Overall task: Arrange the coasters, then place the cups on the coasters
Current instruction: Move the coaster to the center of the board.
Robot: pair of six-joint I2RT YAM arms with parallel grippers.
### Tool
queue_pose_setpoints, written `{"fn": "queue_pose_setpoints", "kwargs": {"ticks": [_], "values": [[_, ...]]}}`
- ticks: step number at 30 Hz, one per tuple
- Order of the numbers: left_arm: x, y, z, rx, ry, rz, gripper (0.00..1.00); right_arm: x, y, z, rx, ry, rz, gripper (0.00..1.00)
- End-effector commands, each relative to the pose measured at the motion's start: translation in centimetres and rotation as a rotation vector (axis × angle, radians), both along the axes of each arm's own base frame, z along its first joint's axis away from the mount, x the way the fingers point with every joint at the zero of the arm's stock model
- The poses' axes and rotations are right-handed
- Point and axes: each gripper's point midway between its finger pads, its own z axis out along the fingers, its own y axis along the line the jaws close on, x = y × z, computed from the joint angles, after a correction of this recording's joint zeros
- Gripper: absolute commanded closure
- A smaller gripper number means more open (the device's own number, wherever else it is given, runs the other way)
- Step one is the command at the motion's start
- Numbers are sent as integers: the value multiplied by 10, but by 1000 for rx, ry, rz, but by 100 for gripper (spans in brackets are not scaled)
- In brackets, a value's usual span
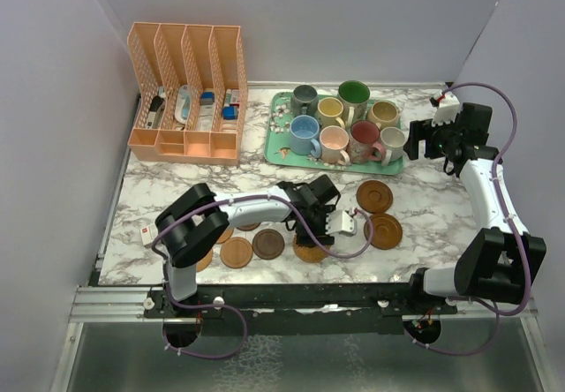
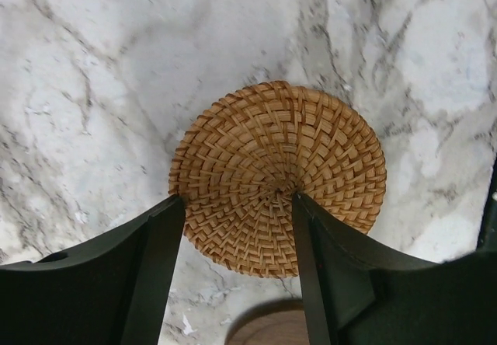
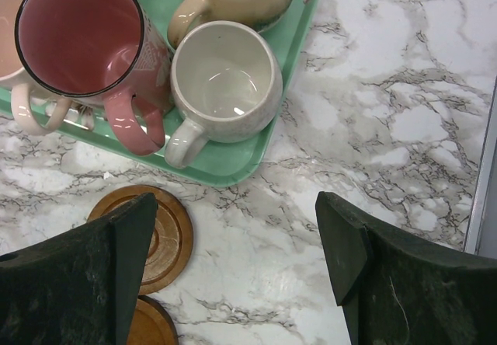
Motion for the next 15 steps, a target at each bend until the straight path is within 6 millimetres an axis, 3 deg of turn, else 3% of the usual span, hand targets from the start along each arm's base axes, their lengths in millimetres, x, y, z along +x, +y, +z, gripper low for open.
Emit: {"fn": "queue_pose_setpoints", "kwargs": {"ticks": [1, 7, 15], "values": [[48, -15, -21, 4, -99, 122, 41, -1, -1, -3, -8, 4, 9, 16], [98, -37, -20, -38, -111, 225, 43, -1, -1, -5, -8, 9, 9, 16], [142, -56, -29, -61, -149, 348, 44, -1, -1, -7, -9, 19, 11, 16]]}}
